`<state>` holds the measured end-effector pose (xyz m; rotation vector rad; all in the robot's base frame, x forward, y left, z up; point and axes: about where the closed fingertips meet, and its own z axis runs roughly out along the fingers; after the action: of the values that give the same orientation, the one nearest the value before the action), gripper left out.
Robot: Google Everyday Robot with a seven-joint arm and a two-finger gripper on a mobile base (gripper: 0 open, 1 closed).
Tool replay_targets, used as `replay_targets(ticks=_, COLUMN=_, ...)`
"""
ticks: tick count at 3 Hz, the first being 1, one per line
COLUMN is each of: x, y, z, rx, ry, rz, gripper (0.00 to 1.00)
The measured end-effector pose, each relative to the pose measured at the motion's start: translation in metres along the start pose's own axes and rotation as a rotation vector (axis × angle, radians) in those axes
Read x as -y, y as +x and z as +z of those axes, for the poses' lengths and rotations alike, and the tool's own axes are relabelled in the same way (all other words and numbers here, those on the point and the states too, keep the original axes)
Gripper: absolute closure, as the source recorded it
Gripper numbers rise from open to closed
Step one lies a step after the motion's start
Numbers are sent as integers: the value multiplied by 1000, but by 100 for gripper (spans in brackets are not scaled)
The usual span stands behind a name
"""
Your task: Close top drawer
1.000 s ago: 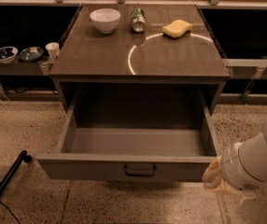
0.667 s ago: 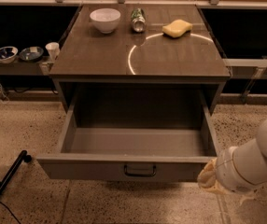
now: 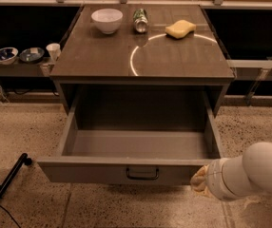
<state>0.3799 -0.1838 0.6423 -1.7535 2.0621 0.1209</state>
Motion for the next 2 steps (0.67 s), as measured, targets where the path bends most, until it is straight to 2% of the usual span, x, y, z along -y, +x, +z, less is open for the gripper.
replay_targets(ticks=1, x=11, y=-7, z=4, rx=8, ry=85, rz=-5, gripper=100)
replay_targets(ticks=2, x=37, y=-20, z=9, rx=33, ry=184, rz=-35, gripper=100)
